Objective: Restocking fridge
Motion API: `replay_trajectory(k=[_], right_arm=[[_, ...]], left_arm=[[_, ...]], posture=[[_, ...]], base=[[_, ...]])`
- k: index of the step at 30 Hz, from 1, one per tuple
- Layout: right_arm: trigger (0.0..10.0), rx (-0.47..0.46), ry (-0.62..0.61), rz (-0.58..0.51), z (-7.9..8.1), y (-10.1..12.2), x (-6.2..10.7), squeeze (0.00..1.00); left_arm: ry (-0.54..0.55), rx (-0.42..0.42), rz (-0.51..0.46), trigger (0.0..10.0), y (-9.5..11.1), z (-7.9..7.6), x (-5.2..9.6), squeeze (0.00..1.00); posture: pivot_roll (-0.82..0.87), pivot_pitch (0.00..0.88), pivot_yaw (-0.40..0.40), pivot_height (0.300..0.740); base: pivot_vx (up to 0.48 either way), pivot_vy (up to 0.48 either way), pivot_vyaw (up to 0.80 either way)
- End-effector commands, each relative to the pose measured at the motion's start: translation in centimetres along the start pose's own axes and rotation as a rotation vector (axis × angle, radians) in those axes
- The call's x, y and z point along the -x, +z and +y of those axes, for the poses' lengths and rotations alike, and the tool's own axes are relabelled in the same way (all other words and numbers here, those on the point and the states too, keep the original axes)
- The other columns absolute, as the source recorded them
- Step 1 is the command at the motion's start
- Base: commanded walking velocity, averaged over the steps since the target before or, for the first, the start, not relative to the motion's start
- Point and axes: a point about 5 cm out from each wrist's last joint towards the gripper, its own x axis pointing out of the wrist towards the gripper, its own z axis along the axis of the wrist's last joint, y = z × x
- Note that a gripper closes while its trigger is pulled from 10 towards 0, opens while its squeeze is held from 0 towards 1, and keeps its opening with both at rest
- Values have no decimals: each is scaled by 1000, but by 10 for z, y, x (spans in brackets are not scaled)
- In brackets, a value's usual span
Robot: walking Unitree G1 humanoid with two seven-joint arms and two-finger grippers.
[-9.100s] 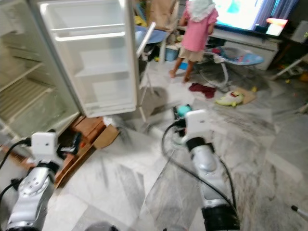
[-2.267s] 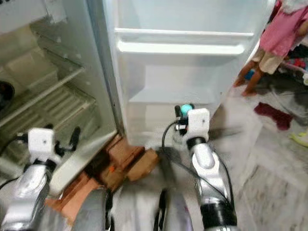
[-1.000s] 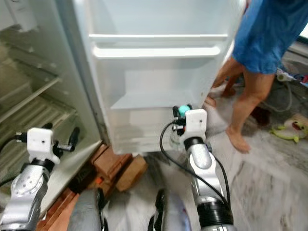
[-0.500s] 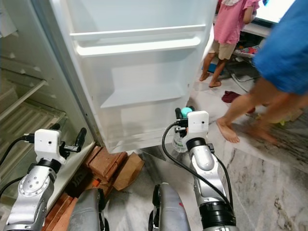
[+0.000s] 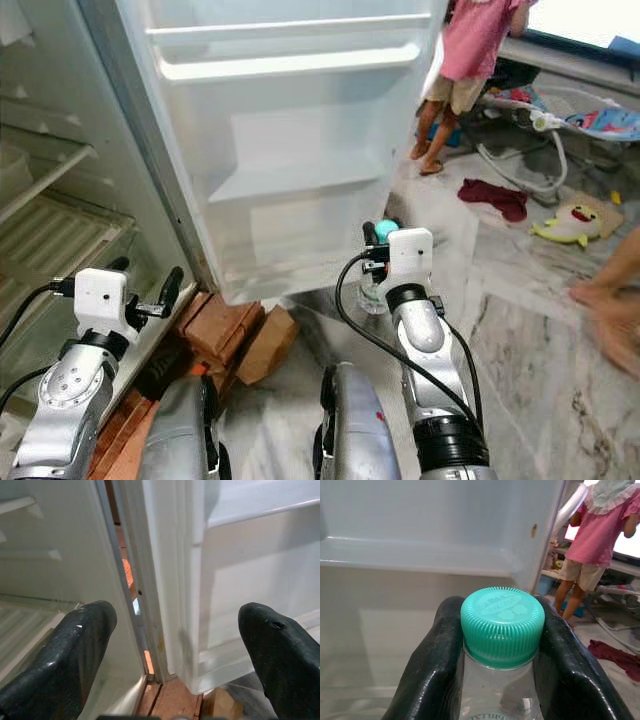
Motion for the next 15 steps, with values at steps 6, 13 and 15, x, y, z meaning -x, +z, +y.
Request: replay_trajectory(k=[6,13,15], right_arm=[[10000,18,-4,-30,-3,6,-4,0],[10000,25,1,-35,-2,6,-4,0],[10000,27,3,-36,-2,7,-4,0]], left_arm=[[-15,3,-17,10000,4,-1,-1,0],[-13,5,-18,10000,4,-1,-2,0],[-12,6,-17,10000,4,-1,-2,0]], posture=[[20,87,-49,586],[20,86,-49,586],[19,87,-51,586]], base=[[346,0,0],[342,0,0],[339,0,0]])
